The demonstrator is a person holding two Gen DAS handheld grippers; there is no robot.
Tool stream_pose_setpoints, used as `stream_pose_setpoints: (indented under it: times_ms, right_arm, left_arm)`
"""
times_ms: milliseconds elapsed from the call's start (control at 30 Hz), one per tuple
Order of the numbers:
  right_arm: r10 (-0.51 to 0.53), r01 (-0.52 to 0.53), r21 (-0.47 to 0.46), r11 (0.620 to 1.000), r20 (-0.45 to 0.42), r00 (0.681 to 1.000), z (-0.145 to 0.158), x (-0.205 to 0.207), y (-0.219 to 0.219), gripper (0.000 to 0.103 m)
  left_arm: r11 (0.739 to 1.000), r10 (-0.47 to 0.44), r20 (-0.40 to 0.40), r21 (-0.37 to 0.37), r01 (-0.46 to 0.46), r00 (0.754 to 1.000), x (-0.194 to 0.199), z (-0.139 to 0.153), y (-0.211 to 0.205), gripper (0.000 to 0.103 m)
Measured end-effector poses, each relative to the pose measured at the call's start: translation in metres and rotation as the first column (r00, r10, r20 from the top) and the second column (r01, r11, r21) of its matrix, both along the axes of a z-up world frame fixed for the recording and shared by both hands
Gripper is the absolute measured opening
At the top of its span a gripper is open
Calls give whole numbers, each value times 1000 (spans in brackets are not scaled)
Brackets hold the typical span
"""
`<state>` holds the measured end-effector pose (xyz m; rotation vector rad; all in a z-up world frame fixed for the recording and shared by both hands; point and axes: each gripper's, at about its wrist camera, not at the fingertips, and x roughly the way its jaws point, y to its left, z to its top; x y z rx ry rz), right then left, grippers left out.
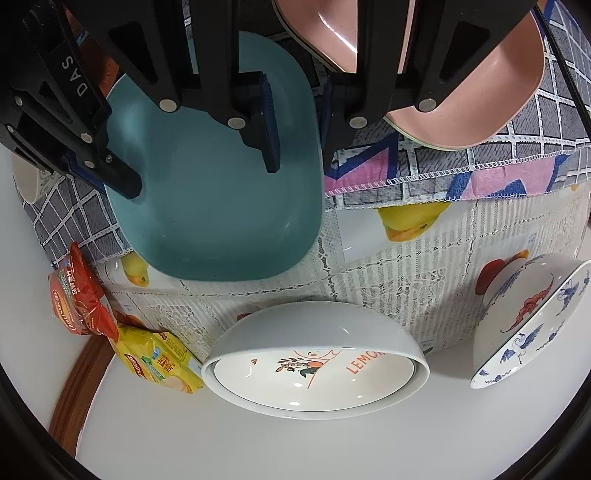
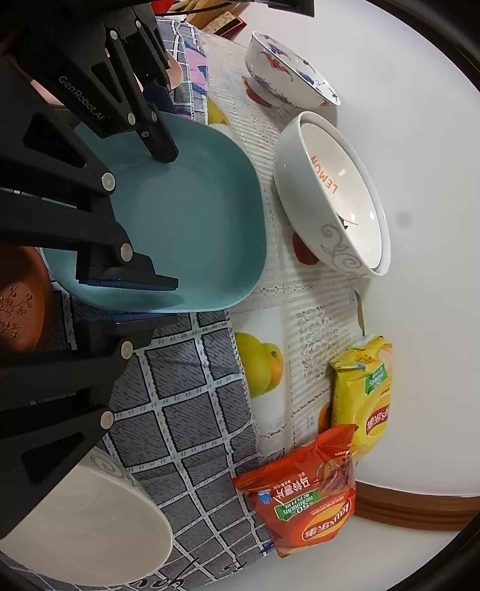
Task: Organize plates and bowls
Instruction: 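Close both grippers on the teal plate rim, then lift the teal plate with both grippers and carry it over the pink plate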
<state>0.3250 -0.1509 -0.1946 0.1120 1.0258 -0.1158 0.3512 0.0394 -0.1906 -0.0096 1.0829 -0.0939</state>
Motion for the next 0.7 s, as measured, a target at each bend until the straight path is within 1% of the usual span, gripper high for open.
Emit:
stream_pose_setpoints:
  times_ms: [167, 233, 367, 567, 700]
  right_arm:
    - [-3, 3, -13, 1000, 7, 1000, -2, 0, 2, 11]
    - [-15, 16, -29, 999, 24, 1000, -1, -1, 1, 5]
    - [-14, 15, -27, 1000, 47, 999, 4, -4, 0, 4]
    - [-14, 16, -20, 1000, 74, 997, 18, -12, 2, 4]
    - [-24, 26, -21, 999, 87, 996, 36, -25, 3, 4]
  left_arm:
    - [1000, -5, 3, 6, 5, 1000, 0, 0, -1, 20]
    - [1000, 1, 6, 4, -1, 1000, -1, 0, -1, 18]
    - [1000, 17, 12, -17, -17, 1000, -1, 3, 4, 16]
    - [1000, 12, 36, -24, -11, 999, -7, 18, 6, 16]
    - [999, 8, 57, -40, -6, 998, -14, 34, 5, 14]
